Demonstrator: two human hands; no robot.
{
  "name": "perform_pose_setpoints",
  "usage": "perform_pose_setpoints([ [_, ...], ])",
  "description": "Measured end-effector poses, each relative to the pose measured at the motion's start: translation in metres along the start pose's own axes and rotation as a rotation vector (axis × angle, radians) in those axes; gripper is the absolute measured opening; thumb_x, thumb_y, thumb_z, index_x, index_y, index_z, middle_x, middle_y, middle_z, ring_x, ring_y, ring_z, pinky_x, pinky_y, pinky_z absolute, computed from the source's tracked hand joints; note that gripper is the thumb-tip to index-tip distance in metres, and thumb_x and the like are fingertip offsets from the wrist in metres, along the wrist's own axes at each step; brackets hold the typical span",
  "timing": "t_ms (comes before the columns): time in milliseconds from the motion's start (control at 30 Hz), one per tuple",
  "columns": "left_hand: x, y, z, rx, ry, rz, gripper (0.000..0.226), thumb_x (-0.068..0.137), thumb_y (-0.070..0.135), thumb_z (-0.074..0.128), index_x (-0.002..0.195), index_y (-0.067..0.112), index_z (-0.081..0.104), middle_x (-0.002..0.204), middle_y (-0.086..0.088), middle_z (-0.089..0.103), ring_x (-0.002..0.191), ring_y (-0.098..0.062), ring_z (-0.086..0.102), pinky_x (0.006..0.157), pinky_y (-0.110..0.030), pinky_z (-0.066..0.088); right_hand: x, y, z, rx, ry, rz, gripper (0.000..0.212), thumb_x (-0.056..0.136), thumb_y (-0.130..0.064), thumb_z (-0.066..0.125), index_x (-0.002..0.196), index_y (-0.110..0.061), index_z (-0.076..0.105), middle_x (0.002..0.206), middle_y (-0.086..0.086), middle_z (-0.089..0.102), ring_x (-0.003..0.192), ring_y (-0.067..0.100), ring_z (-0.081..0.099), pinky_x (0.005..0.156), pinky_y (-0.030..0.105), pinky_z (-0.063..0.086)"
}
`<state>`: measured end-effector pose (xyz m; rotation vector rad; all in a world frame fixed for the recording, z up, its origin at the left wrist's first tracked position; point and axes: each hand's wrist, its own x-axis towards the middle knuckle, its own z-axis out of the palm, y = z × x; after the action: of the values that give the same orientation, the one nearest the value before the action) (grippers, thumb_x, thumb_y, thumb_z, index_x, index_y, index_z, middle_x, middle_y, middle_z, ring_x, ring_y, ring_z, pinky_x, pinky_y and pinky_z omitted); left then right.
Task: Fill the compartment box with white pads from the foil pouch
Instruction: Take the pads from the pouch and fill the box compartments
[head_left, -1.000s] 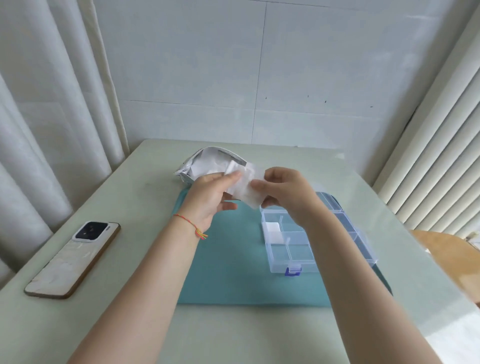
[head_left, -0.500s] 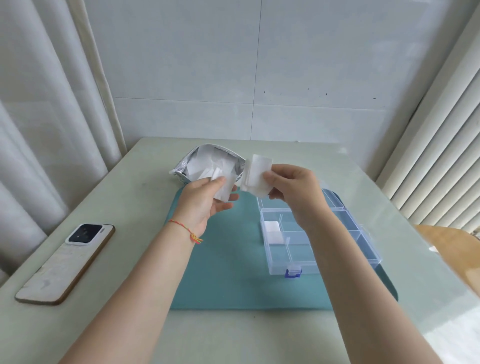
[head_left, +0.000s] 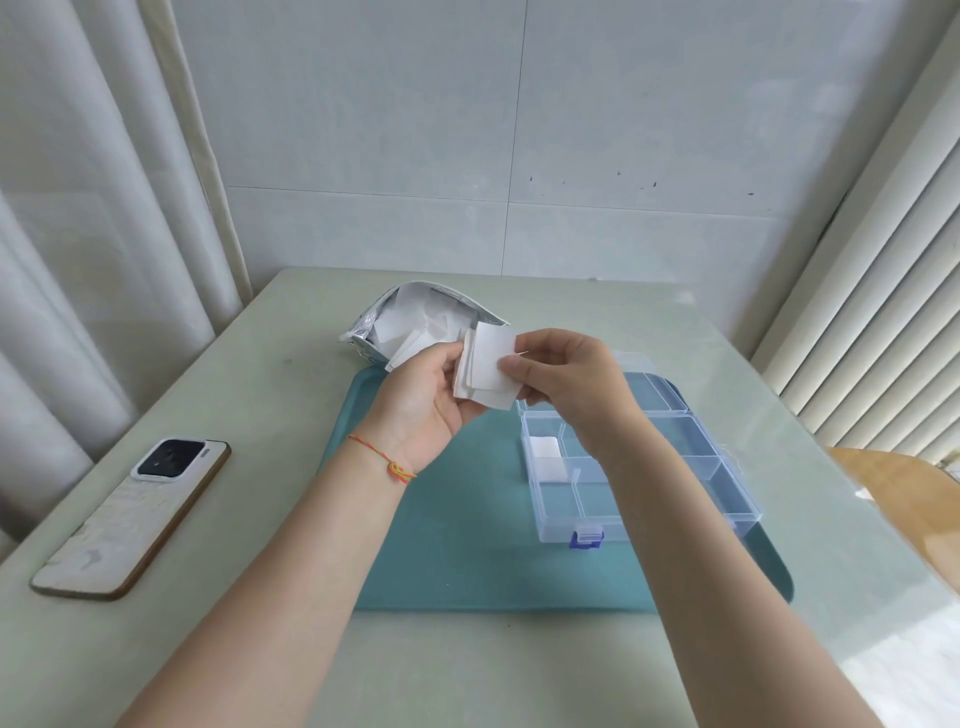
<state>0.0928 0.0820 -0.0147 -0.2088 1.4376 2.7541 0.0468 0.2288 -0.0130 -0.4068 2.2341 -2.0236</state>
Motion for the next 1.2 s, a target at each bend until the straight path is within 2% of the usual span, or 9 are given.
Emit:
perform_pose_setpoints([
  [200, 0.000, 0.000, -0.002, 0.019, -0.007, -0.023, 0.031, 0.099, 0.012, 0.039, 0.107, 0.002, 0.067, 0.104, -0.013, 0.071, 0.097, -0.027, 0.065, 0.076, -0.032, 0.059, -0.002, -0.004, 0.000, -0.032, 0.020, -0.019, 0.017, 0.084, -0.002, 0.072, 0.100, 0.001, 0.068, 0.072, 0.008, 0.068, 0.050, 0.012, 0.056, 0.054, 0.023, 0.049],
  [400, 0.000, -0.001, -0.002, 0.067, -0.031, 0.008, 0.032, 0.101, 0.021, 0.043, 0.117, 0.005, 0.065, 0.109, -0.011, 0.070, 0.095, -0.022, 0.066, 0.080, -0.032, 0.058, -0.003, -0.005, 0.001, -0.044, 0.047, -0.018, 0.016, 0.084, -0.002, 0.072, 0.100, 0.001, 0.067, 0.070, 0.007, 0.067, 0.048, 0.011, 0.056, 0.052, 0.022, 0.048],
  [533, 0.003, -0.005, -0.004, 0.096, -0.008, 0.024, 0.030, 0.101, 0.013, 0.045, 0.121, -0.001, 0.062, 0.121, -0.020, 0.066, 0.114, -0.035, 0.063, 0.091, -0.036, 0.056, -0.004, -0.005, 0.003, -0.047, 0.066, -0.021, 0.017, 0.084, -0.003, 0.072, 0.100, 0.001, 0.066, 0.069, 0.006, 0.068, 0.048, 0.011, 0.057, 0.052, 0.022, 0.049],
  [633, 0.005, -0.006, -0.005, 0.099, 0.000, 0.022, 0.033, 0.102, 0.015, 0.043, 0.126, -0.001, 0.060, 0.125, -0.020, 0.064, 0.120, -0.037, 0.059, 0.094, -0.038, 0.054, -0.005, -0.005, 0.004, -0.044, 0.091, -0.027, 0.010, 0.084, -0.003, 0.072, 0.092, -0.005, 0.065, 0.066, 0.003, 0.067, 0.048, 0.011, 0.058, 0.053, 0.025, 0.050],
  [700, 0.005, -0.006, -0.006, 0.114, -0.006, 0.020, 0.032, 0.102, 0.019, 0.045, 0.125, 0.004, 0.062, 0.124, -0.017, 0.066, 0.116, -0.035, 0.062, 0.091, -0.040, 0.056, -0.004, -0.004, 0.005, -0.049, 0.102, -0.031, 0.008, 0.085, -0.001, 0.070, 0.086, -0.006, 0.063, 0.065, 0.005, 0.067, 0.049, 0.012, 0.059, 0.054, 0.025, 0.051],
  [767, 0.004, -0.004, -0.008, 0.150, 0.008, 0.023, 0.026, 0.101, 0.022, 0.047, 0.116, 0.012, 0.066, 0.114, -0.011, 0.069, 0.103, -0.029, 0.065, 0.075, -0.036, 0.059, -0.004, -0.004, 0.004, -0.059, 0.098, -0.027, 0.007, 0.085, -0.001, 0.069, 0.084, -0.005, 0.063, 0.067, 0.007, 0.067, 0.051, 0.014, 0.059, 0.053, 0.025, 0.051],
  [933, 0.009, 0.000, -0.020, 0.214, 0.138, 0.036, 0.011, 0.099, 0.021, 0.053, 0.097, 0.016, 0.063, 0.093, -0.006, 0.054, 0.079, -0.017, 0.055, 0.050, -0.020, 0.045, 0.000, -0.009, -0.015, 0.041, 0.140, -0.010, 0.008, 0.087, -0.003, 0.067, 0.082, -0.008, 0.063, 0.062, 0.001, 0.064, 0.053, 0.015, 0.057, 0.054, 0.024, 0.049],
  [1067, 0.011, -0.001, -0.023, 0.127, 0.170, 0.076, 0.011, 0.097, 0.009, 0.057, 0.096, 0.004, 0.066, 0.092, -0.009, 0.062, 0.076, -0.018, 0.060, 0.054, -0.019, 0.052, -0.001, -0.013, -0.027, 0.176, 0.018, 0.010, 0.011, 0.089, -0.005, 0.066, 0.079, -0.010, 0.066, 0.066, 0.001, 0.063, 0.056, 0.014, 0.055, 0.057, 0.024, 0.047],
  [1200, 0.010, -0.001, -0.018, 0.103, 0.137, 0.068, 0.016, 0.099, 0.008, 0.052, 0.097, 0.006, 0.068, 0.083, -0.006, 0.071, 0.071, -0.016, 0.067, 0.060, -0.023, 0.058, -0.005, -0.010, -0.008, 0.075, -0.073, 0.034, 0.008, 0.088, -0.006, 0.068, 0.081, -0.008, 0.066, 0.063, 0.001, 0.063, 0.054, 0.013, 0.056, 0.057, 0.024, 0.047],
])
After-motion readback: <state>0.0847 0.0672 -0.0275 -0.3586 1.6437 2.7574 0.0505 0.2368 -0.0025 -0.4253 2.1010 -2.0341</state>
